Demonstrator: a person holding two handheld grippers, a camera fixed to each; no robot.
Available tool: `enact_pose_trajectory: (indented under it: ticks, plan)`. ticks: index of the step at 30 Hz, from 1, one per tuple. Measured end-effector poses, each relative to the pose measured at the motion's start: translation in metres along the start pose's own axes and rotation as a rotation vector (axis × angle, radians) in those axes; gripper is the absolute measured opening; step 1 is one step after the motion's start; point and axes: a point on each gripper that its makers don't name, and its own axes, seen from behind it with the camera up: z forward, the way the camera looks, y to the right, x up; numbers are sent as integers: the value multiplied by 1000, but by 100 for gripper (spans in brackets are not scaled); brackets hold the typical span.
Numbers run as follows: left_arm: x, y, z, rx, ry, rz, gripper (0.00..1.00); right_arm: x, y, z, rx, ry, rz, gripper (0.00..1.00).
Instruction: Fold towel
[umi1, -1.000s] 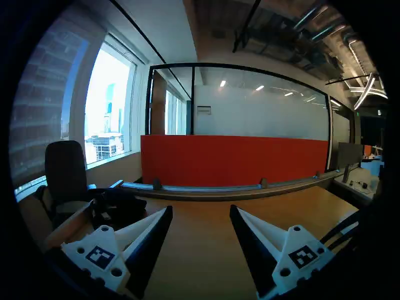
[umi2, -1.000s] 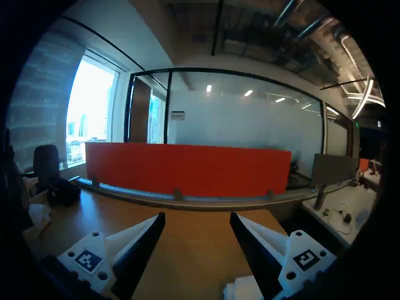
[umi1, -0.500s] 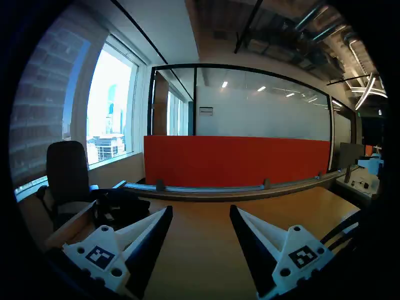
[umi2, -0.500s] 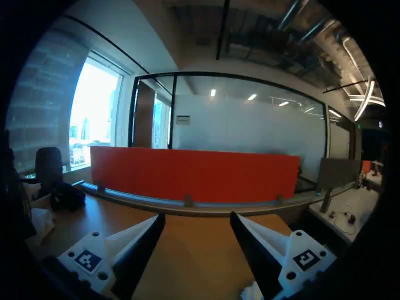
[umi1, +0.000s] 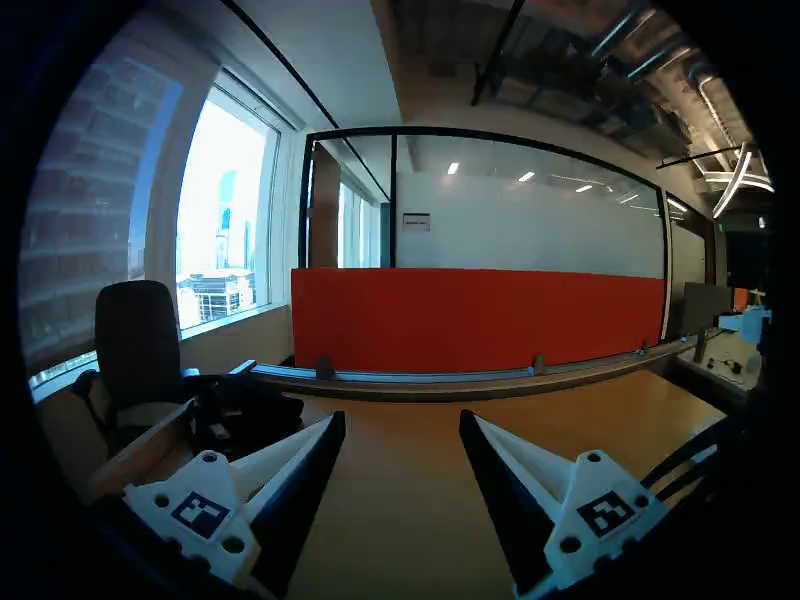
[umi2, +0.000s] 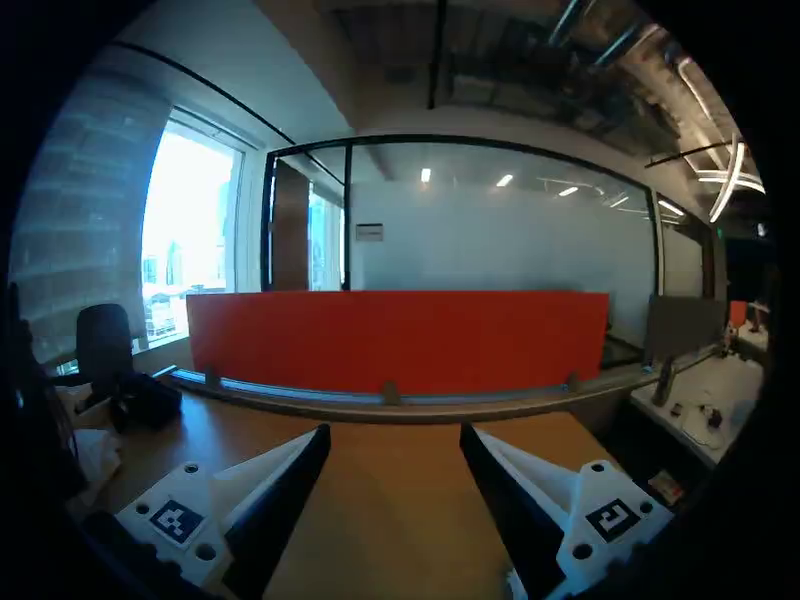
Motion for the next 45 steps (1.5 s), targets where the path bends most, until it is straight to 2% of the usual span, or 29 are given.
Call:
enact_pose_trajectory:
  ticks: [9,17,24,33,39,45]
  plan:
    - [-25,2,3,7,6,56,84,0,-10,-4,7,-4,-7,100]
    - [-57,4,1,1,24,63,84,-9,-18,-7,-1,0,-21,100]
    - [-81,-2,2,-1,48,73,84,-29,-24,-6,-9,-3,-52,100]
    - [-113,-15,6,5,65,44,84,-52,-22,1,-32,1,-48,100]
    - [-134,-16,6,5,77,40,84,-61,-16,3,-48,9,-42,100]
    - [-143,-16,5,3,95,34,84,-68,-9,2,-70,13,-40,100]
